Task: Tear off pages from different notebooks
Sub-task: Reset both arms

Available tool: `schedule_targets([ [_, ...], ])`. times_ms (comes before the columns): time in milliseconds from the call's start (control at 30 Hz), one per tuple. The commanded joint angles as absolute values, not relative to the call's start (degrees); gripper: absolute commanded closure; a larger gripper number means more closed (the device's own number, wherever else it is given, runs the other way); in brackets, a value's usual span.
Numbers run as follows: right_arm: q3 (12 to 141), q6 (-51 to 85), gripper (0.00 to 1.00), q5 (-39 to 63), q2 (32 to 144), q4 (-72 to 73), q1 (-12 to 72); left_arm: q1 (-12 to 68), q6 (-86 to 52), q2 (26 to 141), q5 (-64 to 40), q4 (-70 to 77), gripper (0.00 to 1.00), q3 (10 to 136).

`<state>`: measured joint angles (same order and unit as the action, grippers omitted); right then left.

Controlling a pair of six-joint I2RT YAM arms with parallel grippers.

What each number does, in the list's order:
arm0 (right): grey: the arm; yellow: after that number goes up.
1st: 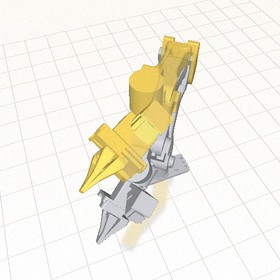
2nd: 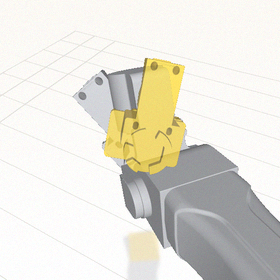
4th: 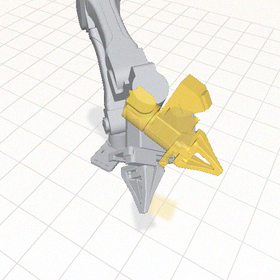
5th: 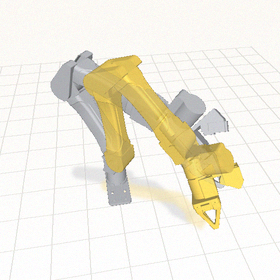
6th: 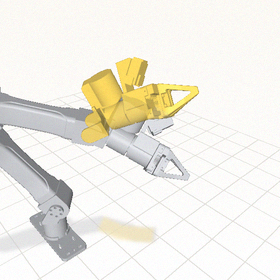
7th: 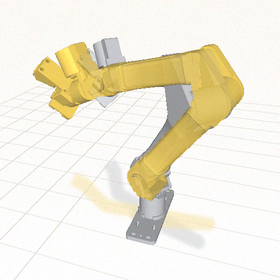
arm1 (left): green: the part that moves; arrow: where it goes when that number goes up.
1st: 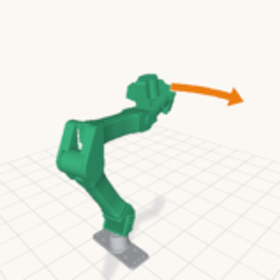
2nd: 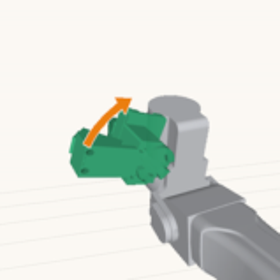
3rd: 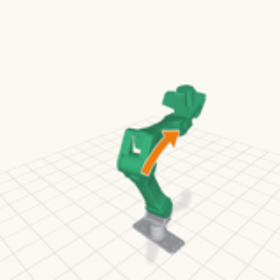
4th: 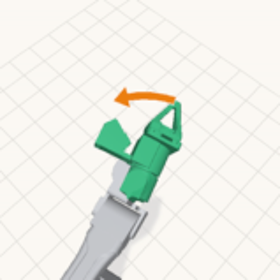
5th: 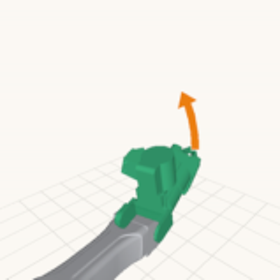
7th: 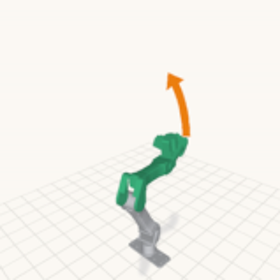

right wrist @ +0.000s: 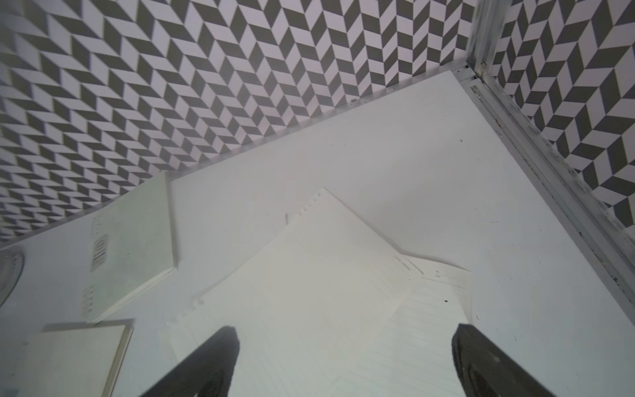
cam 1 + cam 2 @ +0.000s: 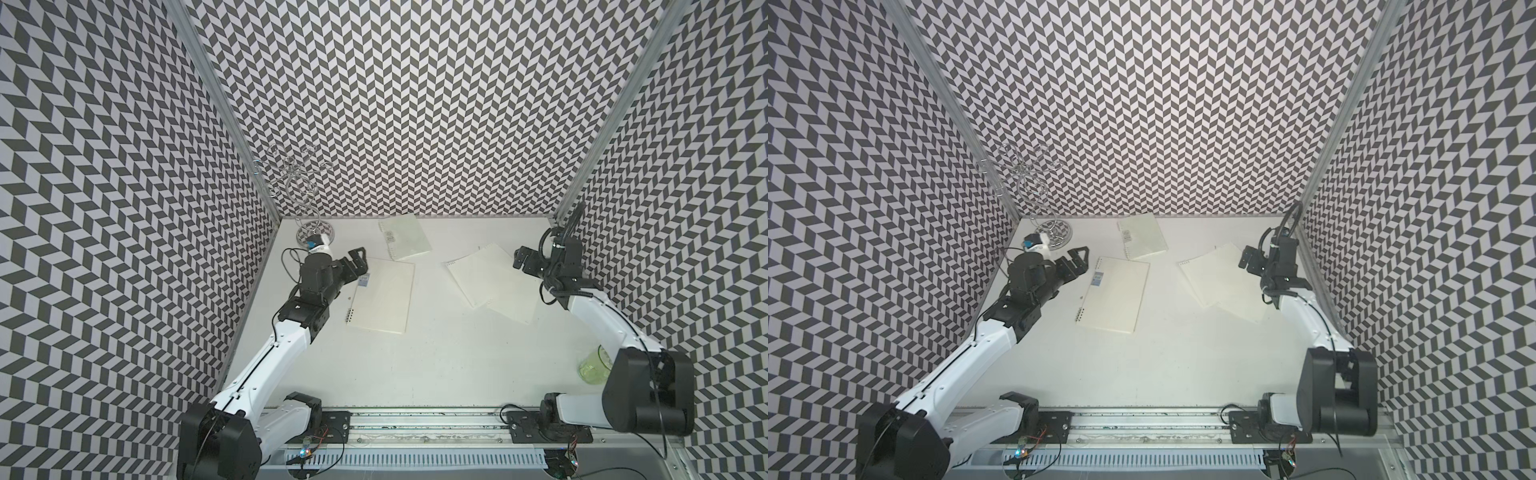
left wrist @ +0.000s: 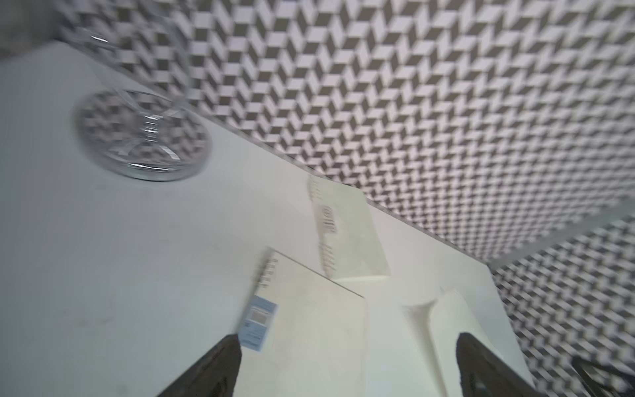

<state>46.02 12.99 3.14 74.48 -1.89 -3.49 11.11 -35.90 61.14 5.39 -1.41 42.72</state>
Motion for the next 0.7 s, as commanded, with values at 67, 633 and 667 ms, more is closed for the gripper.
schedule_targets([
  [67, 25.52, 4.76, 0.0, 6.09, 66.16, 34.87, -2.58, 7.48, -26.87, 55.42, 27.16, 5.97, 0.01, 30.65],
  [633, 15.47, -1.23, 0.0, -2.06, 87.05, 68.66, 2.16, -2.61, -8.48, 74.17, 9.23, 55.03, 0.01, 13.37],
  [667, 16.37, -0.67, 0.0, -2.84, 88.94, 69.74, 2.14, -3.57, -8.37, 75.17, 6.08, 57.94, 0.01, 12.85],
])
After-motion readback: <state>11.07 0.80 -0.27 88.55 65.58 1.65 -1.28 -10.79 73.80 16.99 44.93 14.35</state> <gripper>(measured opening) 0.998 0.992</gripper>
